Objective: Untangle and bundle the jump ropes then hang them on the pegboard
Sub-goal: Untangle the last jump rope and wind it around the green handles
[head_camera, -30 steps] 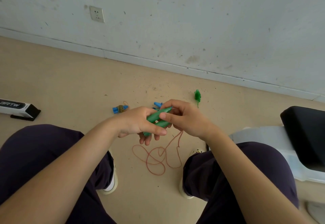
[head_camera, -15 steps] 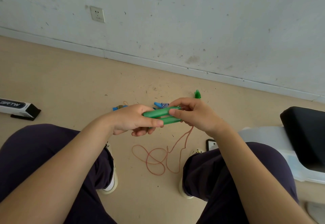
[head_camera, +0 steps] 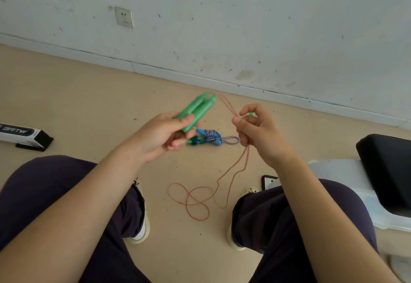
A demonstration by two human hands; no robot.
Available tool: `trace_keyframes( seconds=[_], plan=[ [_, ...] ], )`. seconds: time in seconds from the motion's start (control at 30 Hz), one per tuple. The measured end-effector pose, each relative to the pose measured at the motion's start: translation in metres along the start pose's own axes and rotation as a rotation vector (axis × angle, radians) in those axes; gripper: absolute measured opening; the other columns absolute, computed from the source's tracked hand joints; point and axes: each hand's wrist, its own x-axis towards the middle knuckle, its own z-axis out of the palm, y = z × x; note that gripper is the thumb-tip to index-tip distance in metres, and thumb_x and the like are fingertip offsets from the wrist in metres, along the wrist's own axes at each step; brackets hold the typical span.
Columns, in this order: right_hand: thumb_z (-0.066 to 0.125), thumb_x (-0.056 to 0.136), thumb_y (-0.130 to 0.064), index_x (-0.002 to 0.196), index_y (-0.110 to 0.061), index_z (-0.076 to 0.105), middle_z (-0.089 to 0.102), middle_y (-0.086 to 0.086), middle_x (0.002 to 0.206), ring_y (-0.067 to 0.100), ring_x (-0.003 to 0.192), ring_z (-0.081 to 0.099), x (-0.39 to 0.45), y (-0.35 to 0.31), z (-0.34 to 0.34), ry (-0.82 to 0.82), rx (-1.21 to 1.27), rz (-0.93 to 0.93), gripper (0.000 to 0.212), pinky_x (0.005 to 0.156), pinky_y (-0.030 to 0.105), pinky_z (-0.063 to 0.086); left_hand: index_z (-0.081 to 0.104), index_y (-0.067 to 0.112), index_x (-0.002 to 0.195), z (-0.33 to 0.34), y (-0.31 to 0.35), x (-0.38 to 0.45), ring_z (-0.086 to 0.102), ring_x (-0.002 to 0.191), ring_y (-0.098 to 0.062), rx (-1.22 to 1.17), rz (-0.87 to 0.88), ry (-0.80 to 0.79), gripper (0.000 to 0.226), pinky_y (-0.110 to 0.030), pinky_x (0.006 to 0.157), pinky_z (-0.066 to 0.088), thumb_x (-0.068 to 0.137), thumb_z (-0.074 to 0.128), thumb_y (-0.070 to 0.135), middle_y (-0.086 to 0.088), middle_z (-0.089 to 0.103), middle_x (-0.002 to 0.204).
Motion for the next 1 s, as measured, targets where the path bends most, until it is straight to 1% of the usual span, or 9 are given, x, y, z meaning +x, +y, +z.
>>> trace_keyframes(
  seconds=[0.13,0.27,0.37,0.43,0.5,0.57,0.73,0.87,1.0],
  plan=[
    [0.066,0.091,-0.008,0.091,-0.013,0.058,0.060,0.003,0.077,0.013,0.050,0.049,0.002,0.005,0.000,0.093,-0.188,0.017,0.009,0.050,0.028,0.043,0.065,0.006,0.101,-0.007,0.002,0.004,0.038,0.043,-0.007,-0.122,0.113,0.274,0.027,-0.017,0.039,0.030,0.093,0.060,0.032,0.003,0.059,0.067],
    [0.071,0.088,-0.012,0.088,-0.014,0.068,0.065,-0.003,0.073,0.008,0.050,0.050,-0.002,0.004,0.010,-0.029,-0.422,0.042,0.004,0.052,0.023,0.046,0.064,0.006,0.102,-0.004,-0.006,0.006,0.040,0.041,-0.008,0.191,0.073,0.385,0.022,-0.018,0.037,0.029,0.100,0.058,0.027,0.001,0.060,0.067],
    [0.073,0.086,-0.008,0.088,-0.008,0.071,0.070,0.004,0.074,0.010,0.055,0.054,-0.009,0.001,0.021,-0.229,-0.419,0.047,0.003,0.057,0.029,0.050,0.064,0.010,0.098,-0.001,-0.009,0.003,0.042,0.040,-0.008,0.545,-0.098,0.265,0.017,-0.019,0.039,0.032,0.097,0.063,0.027,-0.001,0.062,0.066],
    [0.073,0.085,-0.007,0.088,-0.009,0.072,0.070,0.001,0.074,0.005,0.058,0.056,-0.010,-0.001,0.026,-0.255,-0.417,-0.005,0.003,0.059,0.023,0.050,0.063,0.015,0.092,0.002,-0.009,-0.001,0.044,0.043,-0.009,0.790,-0.246,0.031,0.016,-0.020,0.041,0.034,0.095,0.066,0.030,0.001,0.064,0.067],
    [0.074,0.084,-0.007,0.086,-0.011,0.072,0.068,-0.006,0.073,-0.001,0.062,0.056,-0.010,-0.003,0.027,-0.239,-0.404,-0.060,0.005,0.062,0.014,0.045,0.063,0.015,0.092,0.007,-0.008,-0.006,0.045,0.046,-0.010,0.833,-0.349,-0.194,0.017,-0.020,0.043,0.036,0.094,0.068,0.032,0.003,0.064,0.068],
    [0.074,0.085,-0.007,0.087,-0.011,0.072,0.068,-0.007,0.075,-0.002,0.065,0.056,-0.009,-0.004,0.028,-0.238,-0.368,-0.073,0.005,0.066,0.012,0.043,0.064,0.018,0.092,0.013,-0.007,-0.008,0.045,0.047,-0.009,0.741,-0.360,-0.308,0.013,-0.019,0.044,0.036,0.094,0.069,0.030,0.003,0.064,0.069],
    [0.073,0.087,-0.008,0.093,-0.006,0.071,0.070,0.005,0.082,0.001,0.069,0.059,-0.010,0.000,0.035,-0.261,-0.351,-0.094,0.007,0.070,0.023,0.051,0.070,0.047,0.076,0.023,-0.004,-0.009,0.044,0.047,-0.007,0.618,-0.305,-0.330,0.016,-0.017,0.046,0.036,0.092,0.066,0.047,0.005,0.064,0.070],
    [0.074,0.085,-0.008,0.094,-0.006,0.067,0.073,0.010,0.084,0.011,0.072,0.062,-0.011,0.002,0.036,-0.227,-0.302,-0.093,0.011,0.076,0.035,0.052,0.071,0.034,0.092,0.028,-0.008,-0.007,0.042,0.046,-0.007,0.586,-0.299,-0.271,0.034,-0.018,0.047,0.036,0.083,0.062,0.065,0.003,0.064,0.069],
    [0.074,0.086,-0.009,0.089,-0.002,0.058,0.068,0.019,0.080,0.016,0.067,0.055,-0.011,0.001,0.037,-0.221,-0.259,-0.088,0.017,0.064,0.030,0.046,0.072,0.032,0.084,0.028,-0.010,-0.007,0.042,0.048,-0.008,0.537,-0.268,-0.268,0.021,-0.018,0.047,0.035,0.095,0.060,0.045,0.002,0.062,0.069]
  ],
)
